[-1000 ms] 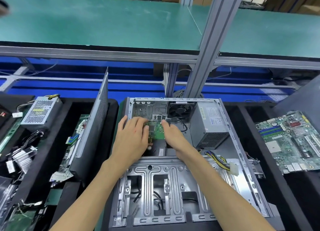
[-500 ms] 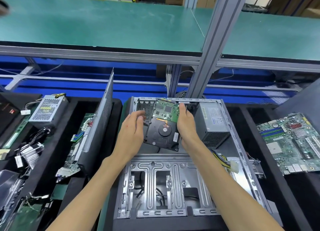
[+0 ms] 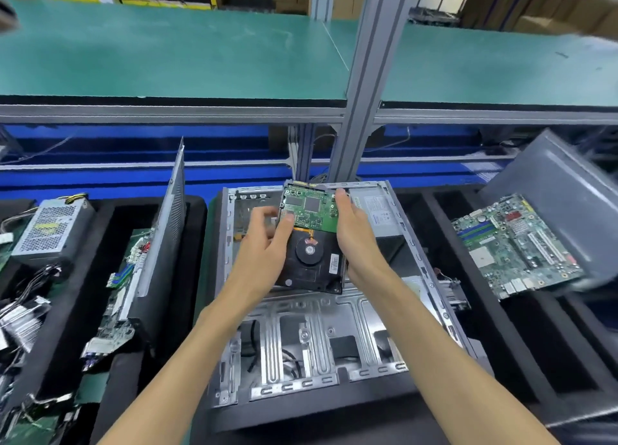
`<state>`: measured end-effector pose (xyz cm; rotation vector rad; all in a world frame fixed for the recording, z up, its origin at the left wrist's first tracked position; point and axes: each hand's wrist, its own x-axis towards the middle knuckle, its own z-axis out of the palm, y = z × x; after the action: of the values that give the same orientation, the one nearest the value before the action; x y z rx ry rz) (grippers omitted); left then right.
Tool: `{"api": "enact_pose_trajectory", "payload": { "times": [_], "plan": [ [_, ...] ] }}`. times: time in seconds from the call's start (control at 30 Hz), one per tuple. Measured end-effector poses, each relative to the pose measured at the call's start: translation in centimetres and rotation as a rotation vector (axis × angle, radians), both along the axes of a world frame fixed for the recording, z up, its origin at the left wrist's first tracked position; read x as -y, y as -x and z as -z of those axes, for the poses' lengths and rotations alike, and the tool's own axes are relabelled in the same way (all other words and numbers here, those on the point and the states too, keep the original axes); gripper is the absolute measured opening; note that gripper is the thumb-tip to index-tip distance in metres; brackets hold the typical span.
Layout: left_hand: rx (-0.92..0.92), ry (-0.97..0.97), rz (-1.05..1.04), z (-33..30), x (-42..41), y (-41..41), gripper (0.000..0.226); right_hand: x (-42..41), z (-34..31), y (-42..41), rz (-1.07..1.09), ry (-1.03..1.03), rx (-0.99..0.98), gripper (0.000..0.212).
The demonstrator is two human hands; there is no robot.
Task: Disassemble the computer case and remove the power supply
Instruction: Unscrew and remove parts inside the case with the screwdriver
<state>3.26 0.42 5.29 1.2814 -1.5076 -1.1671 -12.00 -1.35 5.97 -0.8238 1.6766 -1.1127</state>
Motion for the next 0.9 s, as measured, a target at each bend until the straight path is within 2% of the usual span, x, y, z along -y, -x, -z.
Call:
{"api": "enact_pose_trajectory", "payload": {
  "times": [0.1, 0.27, 0.33, 0.43, 0.5, 0.63, 0.7, 0.77, 0.9],
  "plan": [
    [0.024, 0.017, 0.044, -1.2, -0.9, 2.8, 0.018, -2.2, -1.4, 2.3, 0.069, 0.035, -0.036, 0.078],
    [-0.077, -0.027, 0.183, -3.4, -2.7, 8.3, 0.025, -6.2, -3.6, 7.7, 0.258, 0.118, -0.037, 0.057],
    [-0.102, -0.028, 0.251, -4.3, -3.7, 10.8, 0.023, -8.0, -4.4, 9.9, 0.329, 0.138, -0.050, 0.052],
    [-0.120, -0.045, 0.348, -4.8, -5.3, 14.6, 0.015, -10.7, -4.9, 13.3, 0.398, 0.148, -0.079, 0.055],
    [-0.082, -0.054, 0.393, -4.7, -6.1, 17.2, 0.007, -12.6, -4.8, 15.6, 0.439, 0.170, -0.097, 0.059],
    [0.094, 0.017, 0.489, -4.5, -7.0, 22.0, 0.006, -16.1, -4.0, 20.4, 0.516, 0.178, -0.149, 0.066],
    [0.180, 0.049, 0.528, -4.2, -7.5, 24.5, 0.020, -17.7, -3.4, 22.9, 0.543, 0.183, -0.168, 0.071],
    [0.227, 0.048, 0.537, -3.7, -8.0, 27.0, 0.023, -19.1, -2.6, 25.4, 0.579, 0.164, -0.160, 0.080],
    [0.277, 0.076, 0.523, -2.3, -9.2, 32.1, 0.015, -21.7, -0.1, 31.1, 0.654, 0.154, -0.151, 0.068]
  ]
}}
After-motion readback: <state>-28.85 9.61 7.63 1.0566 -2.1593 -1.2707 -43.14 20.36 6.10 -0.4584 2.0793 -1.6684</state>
